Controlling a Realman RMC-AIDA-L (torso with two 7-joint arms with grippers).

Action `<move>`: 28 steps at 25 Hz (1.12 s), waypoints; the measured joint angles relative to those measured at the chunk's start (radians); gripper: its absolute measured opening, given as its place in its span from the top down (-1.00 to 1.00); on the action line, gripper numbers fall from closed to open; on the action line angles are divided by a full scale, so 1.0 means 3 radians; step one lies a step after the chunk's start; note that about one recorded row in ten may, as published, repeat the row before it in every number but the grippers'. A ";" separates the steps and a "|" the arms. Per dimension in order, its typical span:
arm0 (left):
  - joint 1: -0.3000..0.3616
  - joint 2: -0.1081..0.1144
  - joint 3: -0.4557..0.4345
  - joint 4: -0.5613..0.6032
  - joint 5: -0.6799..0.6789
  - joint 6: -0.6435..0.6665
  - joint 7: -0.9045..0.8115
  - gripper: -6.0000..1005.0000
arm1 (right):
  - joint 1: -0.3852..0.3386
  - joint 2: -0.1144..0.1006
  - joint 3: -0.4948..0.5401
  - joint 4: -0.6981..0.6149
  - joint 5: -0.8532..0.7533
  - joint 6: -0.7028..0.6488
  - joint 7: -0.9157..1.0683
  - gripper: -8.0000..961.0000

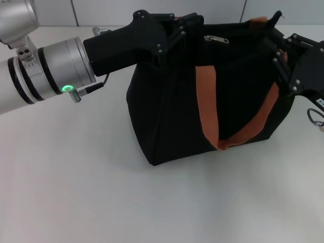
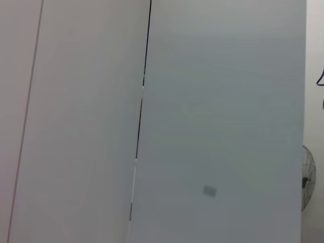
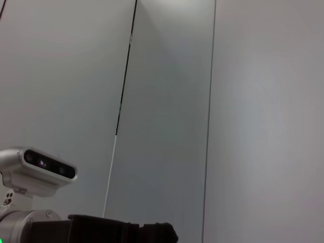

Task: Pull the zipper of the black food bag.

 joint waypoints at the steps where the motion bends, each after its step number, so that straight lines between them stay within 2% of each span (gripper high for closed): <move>1: -0.0006 0.0000 0.0000 0.0010 0.0000 0.0007 -0.0018 0.82 | -0.0001 0.0001 0.0001 -0.0003 0.0000 0.0002 -0.0001 0.63; 15: -0.0021 -0.0005 0.0000 0.0018 -0.0001 0.0002 0.0004 0.82 | -0.0003 0.0012 0.0001 -0.0008 -0.0004 -0.0014 0.0077 0.47; 19: -0.0029 -0.0008 -0.0001 0.0004 0.0001 -0.0070 0.0018 0.82 | -0.0015 0.0024 0.0025 0.0025 0.0153 -0.0065 -0.0172 0.10; 22: -0.0029 -0.0009 0.0000 -0.0011 0.0000 -0.0089 0.0022 0.82 | 0.0042 0.0020 0.0018 0.0024 0.0172 -0.0082 -0.0025 -0.14; 26: -0.0011 -0.0010 -0.0001 -0.0014 -0.0006 -0.0091 0.0025 0.81 | 0.0163 -0.0014 -0.0026 -0.0007 0.0024 -0.0174 0.0990 -0.44; 28: -0.0004 -0.0010 -0.0001 -0.0006 -0.0007 -0.0089 0.0026 0.81 | 0.0202 -0.0022 -0.0038 -0.0062 -0.0135 -0.0201 0.1564 -0.45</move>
